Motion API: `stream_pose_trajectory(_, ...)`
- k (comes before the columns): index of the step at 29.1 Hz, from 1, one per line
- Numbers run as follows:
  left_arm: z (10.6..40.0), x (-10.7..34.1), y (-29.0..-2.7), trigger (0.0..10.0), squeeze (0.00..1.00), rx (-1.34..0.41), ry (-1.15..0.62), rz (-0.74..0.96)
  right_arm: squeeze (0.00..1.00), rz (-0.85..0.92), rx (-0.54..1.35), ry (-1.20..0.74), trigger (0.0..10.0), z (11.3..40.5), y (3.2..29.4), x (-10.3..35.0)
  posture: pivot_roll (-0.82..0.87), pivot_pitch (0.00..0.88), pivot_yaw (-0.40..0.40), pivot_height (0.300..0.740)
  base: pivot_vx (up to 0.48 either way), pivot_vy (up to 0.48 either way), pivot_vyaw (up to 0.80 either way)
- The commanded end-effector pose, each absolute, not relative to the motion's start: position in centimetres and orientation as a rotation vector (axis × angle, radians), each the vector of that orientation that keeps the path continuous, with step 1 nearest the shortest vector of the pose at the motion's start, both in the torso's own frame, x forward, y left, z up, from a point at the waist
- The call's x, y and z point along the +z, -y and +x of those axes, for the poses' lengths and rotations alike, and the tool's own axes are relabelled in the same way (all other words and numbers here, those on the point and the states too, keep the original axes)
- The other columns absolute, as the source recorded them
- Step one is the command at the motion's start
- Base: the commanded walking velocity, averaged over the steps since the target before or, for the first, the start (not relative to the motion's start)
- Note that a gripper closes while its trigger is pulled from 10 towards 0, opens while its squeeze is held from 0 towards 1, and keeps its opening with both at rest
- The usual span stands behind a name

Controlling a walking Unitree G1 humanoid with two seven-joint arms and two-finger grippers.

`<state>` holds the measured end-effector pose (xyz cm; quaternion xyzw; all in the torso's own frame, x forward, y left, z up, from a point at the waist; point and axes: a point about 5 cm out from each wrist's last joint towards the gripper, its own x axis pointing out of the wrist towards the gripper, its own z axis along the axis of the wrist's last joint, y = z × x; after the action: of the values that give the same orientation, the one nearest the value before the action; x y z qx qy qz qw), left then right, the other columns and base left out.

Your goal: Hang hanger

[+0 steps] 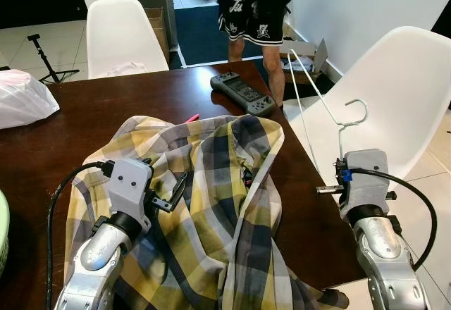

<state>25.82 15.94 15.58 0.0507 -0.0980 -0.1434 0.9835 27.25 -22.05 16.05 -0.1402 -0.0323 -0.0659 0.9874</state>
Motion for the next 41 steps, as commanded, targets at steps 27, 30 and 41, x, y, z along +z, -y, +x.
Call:
stream_pose_trajectory(27, 25.85, 15.20, -16.15, 10.0, 0.00, -0.276, 0.174, 0.072, 0.00, -0.255, -0.133, 0.045, 10.0, 27.23, 21.91, 15.76, 0.05, 0.192, 0.008, 0.740, 0.000, 0.000, 0.00)
stream_pose_trajectory(30, 25.86, 15.24, -16.15, 10.0, 0.00, -0.275, 0.175, 0.072, 0.00, -0.255, -0.133, 0.045, 10.0, 27.25, 21.90, 15.80, 0.05, 0.196, 0.004, 0.740, 0.000, 0.000, 0.00)
stream_pose_trajectory(41, 25.83, 15.25, -16.19, 10.0, 0.00, -0.276, 0.174, 0.070, 0.00, -0.255, -0.134, 0.044, 10.0, 27.20, 21.87, 15.83, 0.04, 0.200, 0.008, 0.740, 0.000, 0.000, 0.00)
